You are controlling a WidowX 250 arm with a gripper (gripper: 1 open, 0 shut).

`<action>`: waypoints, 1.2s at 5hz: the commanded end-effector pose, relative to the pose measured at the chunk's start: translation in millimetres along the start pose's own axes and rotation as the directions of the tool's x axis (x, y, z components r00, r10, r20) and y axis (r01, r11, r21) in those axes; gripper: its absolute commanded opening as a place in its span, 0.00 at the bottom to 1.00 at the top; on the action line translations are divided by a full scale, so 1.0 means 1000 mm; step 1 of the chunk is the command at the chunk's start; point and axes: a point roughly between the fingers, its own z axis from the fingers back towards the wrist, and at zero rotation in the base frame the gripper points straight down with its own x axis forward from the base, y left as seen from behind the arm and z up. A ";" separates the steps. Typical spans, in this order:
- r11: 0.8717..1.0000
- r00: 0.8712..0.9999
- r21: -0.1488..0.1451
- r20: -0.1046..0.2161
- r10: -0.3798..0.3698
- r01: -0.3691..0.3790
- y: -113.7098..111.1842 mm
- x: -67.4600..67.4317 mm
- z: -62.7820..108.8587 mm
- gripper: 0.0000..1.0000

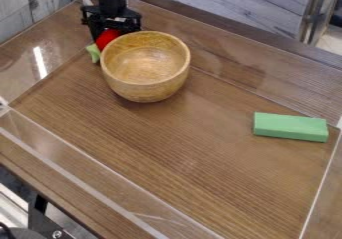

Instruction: Move the red fruit to the right

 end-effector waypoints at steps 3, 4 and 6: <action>1.000 1.000 -0.016 0.024 -0.003 0.003 0.007 0.003 0.011 0.00; 0.999 0.999 -0.025 0.020 0.027 -0.027 0.007 0.007 0.023 0.00; 0.997 0.997 -0.032 0.011 0.071 -0.070 0.003 0.012 0.028 0.00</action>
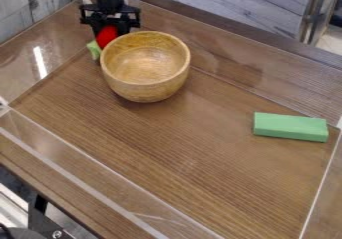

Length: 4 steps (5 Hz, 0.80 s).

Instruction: Move the red fruit to the right

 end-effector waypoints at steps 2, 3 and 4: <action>1.000 0.998 -0.002 0.063 -0.018 0.018 -0.002 0.012 0.019 0.00; 0.999 0.997 -0.008 0.057 -0.052 0.053 0.000 0.011 0.019 0.00; 0.998 0.996 -0.014 0.055 -0.066 0.067 -0.004 0.009 0.036 0.00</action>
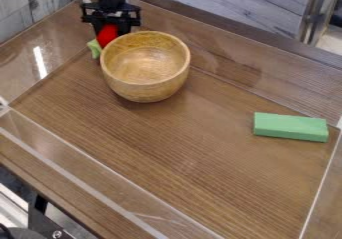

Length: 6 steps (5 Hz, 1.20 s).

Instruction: Move the red fruit to the right

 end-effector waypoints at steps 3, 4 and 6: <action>1.000 0.994 -0.010 0.108 0.024 -0.023 -0.001 0.004 0.060 0.00; 0.999 0.991 -0.037 0.132 0.036 -0.032 0.000 0.003 0.078 0.00; 0.995 0.986 -0.096 0.165 0.037 -0.021 -0.012 -0.006 0.119 0.00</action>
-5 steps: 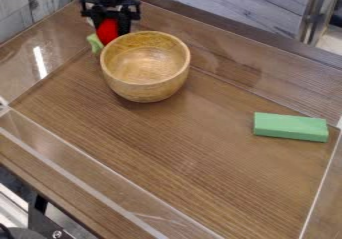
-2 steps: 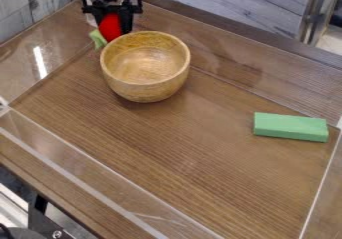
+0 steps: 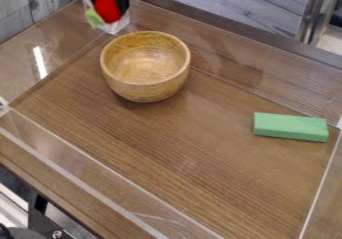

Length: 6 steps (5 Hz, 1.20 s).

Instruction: Move the red fruit to the right

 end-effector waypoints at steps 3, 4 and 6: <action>0.996 0.992 -0.038 0.103 -0.075 0.079 -0.073 -0.032 0.068 0.00; 0.991 0.989 -0.044 0.087 -0.120 0.125 -0.094 -0.050 0.058 0.00; 0.973 0.974 -0.057 0.058 -0.221 0.224 -0.136 -0.077 0.046 0.00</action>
